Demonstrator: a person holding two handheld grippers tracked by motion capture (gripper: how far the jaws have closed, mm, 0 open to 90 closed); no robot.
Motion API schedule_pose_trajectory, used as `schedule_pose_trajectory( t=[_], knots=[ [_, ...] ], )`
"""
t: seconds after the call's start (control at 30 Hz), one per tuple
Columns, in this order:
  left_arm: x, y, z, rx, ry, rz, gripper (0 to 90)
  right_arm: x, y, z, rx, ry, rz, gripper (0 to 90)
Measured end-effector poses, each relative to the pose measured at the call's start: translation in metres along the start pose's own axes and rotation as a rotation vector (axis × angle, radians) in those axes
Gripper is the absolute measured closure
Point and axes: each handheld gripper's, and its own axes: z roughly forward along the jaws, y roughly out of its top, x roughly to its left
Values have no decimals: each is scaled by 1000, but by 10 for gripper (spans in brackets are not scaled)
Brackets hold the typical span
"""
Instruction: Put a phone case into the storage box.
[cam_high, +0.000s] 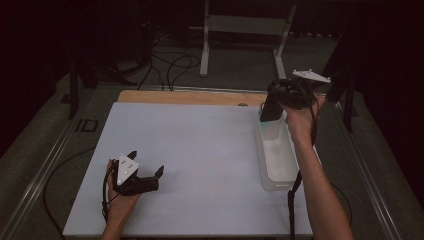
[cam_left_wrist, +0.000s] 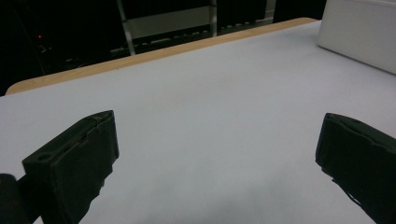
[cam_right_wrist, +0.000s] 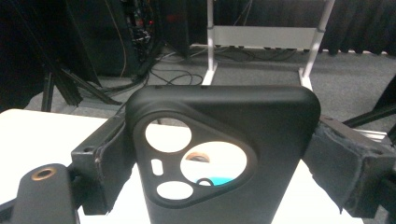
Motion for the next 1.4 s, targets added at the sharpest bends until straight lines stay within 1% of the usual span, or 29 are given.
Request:
schedule_pose_trajectory(
  t=[0.07, 0.13, 0.23, 0.33, 0.5, 0.6, 0.87, 1.4],
  knots=[
    [0, 0, 0, -1, 0, 0, 2, -1, -1, 1, 4, -5, 1, 141],
    [0, 0, 0, 0, 0, 0, 2, -2, -3, 2, 7, -14, -9, 141],
    [0, 0, 0, -3, 1, -3, 2, -4, -6, 4, 15, -24, -7, 140],
    [0, 0, 0, -2, 1, -3, 2, -6, -10, 8, 27, -37, 6, 139],
    [-1, 0, 1, 4, 0, 0, 2, -9, -18, 13, 51, -50, 3, 138],
    [0, 0, 1, 2, 0, 1, 2, -9, -19, 15, 56, -57, 3, 138],
    [0, 0, 0, 2, 1, 3, 2, -6, -29, 23, 80, -55, -3, 137],
    [0, 0, -1, -5, 3, -3, 2, -9, -50, 37, 127, -76, 18, 135]
  ],
)
